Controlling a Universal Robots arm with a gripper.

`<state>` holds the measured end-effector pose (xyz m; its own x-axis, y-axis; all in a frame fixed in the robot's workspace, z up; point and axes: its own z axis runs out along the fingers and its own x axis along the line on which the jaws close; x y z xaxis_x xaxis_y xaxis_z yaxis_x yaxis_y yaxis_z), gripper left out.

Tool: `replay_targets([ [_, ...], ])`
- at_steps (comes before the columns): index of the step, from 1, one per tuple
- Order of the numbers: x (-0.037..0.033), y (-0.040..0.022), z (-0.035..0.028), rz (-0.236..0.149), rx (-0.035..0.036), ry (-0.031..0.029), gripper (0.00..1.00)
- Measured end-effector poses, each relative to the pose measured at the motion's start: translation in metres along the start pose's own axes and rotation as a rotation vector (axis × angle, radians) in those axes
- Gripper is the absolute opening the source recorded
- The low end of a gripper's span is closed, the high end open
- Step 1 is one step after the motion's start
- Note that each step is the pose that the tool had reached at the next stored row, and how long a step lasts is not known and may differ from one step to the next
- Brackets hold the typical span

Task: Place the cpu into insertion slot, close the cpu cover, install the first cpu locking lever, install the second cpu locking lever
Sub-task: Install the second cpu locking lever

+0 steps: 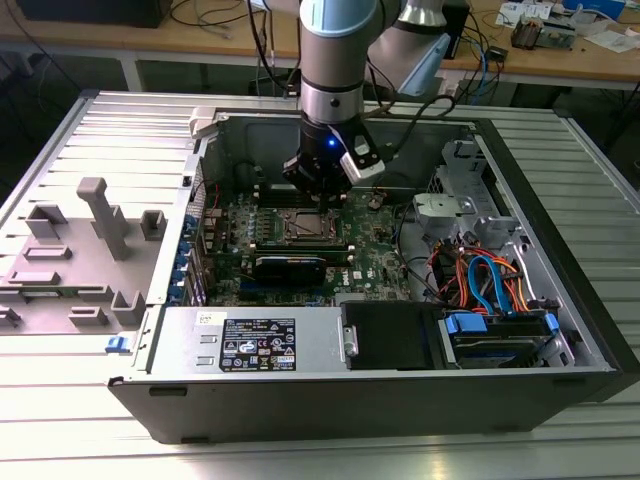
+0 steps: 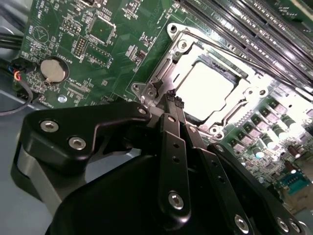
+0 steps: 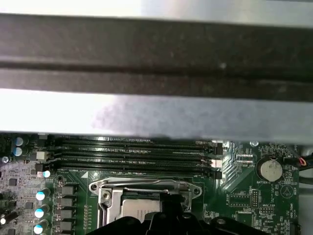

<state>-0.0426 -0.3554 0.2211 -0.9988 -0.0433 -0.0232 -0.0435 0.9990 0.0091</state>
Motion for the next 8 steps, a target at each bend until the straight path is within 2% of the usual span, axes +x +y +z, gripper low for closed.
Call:
replay_targets([
  [4,-0.0002,-0.0001,-0.0114,0.0,0.0014,0.0002,0.11],
  [8,-0.0004,-0.0005,-0.0135,0.0,0.0051,0.0024,0.11],
])
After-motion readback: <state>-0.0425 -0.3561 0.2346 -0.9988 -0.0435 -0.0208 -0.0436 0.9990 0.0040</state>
